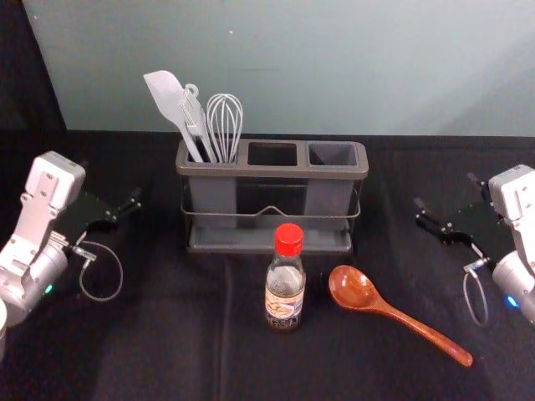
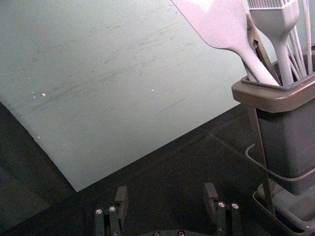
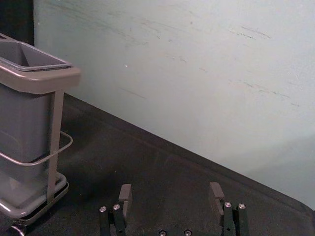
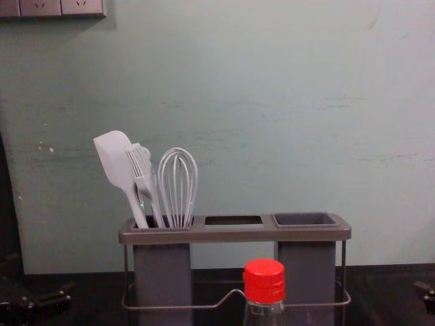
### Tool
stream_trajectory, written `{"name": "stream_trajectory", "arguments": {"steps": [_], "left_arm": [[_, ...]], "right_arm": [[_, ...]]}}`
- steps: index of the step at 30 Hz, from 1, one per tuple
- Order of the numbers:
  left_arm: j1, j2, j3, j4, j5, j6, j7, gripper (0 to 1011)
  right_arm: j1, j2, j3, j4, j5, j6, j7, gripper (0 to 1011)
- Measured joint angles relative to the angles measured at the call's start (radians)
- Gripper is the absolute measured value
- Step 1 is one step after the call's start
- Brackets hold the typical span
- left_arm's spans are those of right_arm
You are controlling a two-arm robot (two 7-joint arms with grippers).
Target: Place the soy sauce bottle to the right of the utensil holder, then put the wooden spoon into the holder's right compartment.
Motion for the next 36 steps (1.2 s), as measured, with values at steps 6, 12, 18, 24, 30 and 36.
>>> {"name": "stream_trajectory", "arguments": {"steps": [6,12,18,24,30,36], "left_arm": [[0.0,0.0,0.0,0.0,0.0,0.0,0.0,1005],[0.0,0.0,0.0,0.0,0.0,0.0,0.0,1005],[0.0,0.0,0.0,0.0,0.0,0.0,0.0,1005],[0.0,0.0,0.0,0.0,0.0,0.0,0.0,1005],[0.0,0.0,0.0,0.0,0.0,0.0,0.0,1005],[0.0,0.0,0.0,0.0,0.0,0.0,0.0,1005]], "right_arm": [[0.0,0.0,0.0,0.0,0.0,0.0,0.0,1003],[0.0,0.0,0.0,0.0,0.0,0.0,0.0,1002],[0.0,0.0,0.0,0.0,0.0,0.0,0.0,1002],[0.0,0.0,0.0,0.0,0.0,0.0,0.0,1002],[0.0,0.0,0.0,0.0,0.0,0.0,0.0,1002],[0.0,0.0,0.0,0.0,0.0,0.0,0.0,1002]]}}
